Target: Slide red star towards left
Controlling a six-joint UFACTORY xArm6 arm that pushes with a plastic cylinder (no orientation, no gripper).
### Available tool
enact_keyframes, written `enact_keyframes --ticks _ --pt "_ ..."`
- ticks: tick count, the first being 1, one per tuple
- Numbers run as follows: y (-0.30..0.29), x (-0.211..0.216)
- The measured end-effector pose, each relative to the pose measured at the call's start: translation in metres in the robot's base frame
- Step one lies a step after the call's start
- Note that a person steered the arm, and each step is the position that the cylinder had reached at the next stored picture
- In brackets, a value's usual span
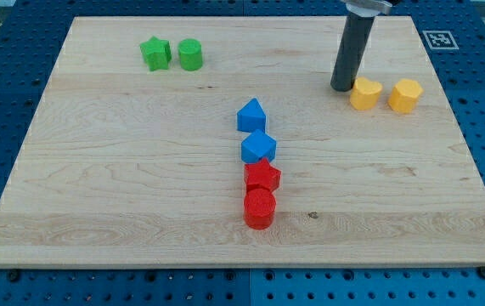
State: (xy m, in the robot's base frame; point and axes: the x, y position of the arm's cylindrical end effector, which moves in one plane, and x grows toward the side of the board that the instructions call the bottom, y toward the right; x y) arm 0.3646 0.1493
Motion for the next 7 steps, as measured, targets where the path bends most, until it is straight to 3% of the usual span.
enact_keyframes --ticks 2,4,7 --pt "0.012 0.002" --pt "-0.082 0.017" --pt "-0.08 0.174"
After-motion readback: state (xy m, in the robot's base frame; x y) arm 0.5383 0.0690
